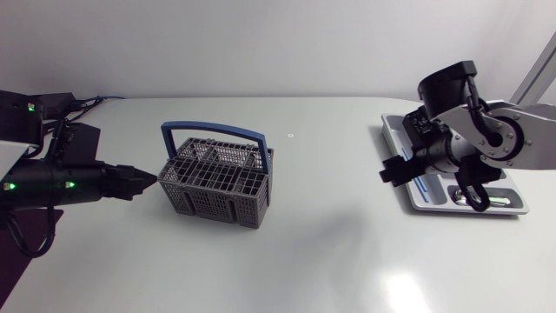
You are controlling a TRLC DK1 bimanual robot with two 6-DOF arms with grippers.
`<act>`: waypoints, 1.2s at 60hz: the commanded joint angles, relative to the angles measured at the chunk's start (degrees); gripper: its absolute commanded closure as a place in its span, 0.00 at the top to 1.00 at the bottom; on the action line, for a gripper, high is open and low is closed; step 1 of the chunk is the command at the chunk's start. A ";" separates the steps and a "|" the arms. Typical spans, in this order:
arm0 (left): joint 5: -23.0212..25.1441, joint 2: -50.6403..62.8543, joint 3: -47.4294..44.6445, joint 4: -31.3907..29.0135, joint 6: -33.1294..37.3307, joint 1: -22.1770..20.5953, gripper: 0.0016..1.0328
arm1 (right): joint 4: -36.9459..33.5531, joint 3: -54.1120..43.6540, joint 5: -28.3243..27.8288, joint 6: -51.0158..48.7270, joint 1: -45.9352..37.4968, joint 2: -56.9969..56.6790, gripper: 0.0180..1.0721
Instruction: Unload the cutlery basket into the drawer organizer.
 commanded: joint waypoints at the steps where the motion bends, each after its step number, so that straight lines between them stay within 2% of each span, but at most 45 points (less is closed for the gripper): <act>1: 1.41 2.54 -1.63 1.03 2.14 2.80 0.33 | -1.57 1.40 -0.79 4.47 3.45 -0.40 0.84; 19: 2.99 10.62 -1.36 8.68 2.67 8.07 0.32 | -2.80 5.18 -5.80 11.59 13.03 1.54 0.83; 38: 3.08 22.05 2.77 15.36 2.32 9.74 0.32 | 1.25 7.38 -8.61 14.84 18.92 7.34 0.61; 42: 3.08 23.98 4.09 15.88 1.88 9.56 0.32 | 2.04 7.99 -8.70 15.19 19.45 9.18 0.56; 50: 3.08 27.32 5.84 17.99 1.00 8.51 0.32 | 3.27 8.96 -9.67 15.98 20.50 11.91 0.56; 72: 3.08 29.43 6.55 19.31 -1.99 1.04 0.32 | 4.15 10.89 -12.92 17.30 19.89 16.13 0.56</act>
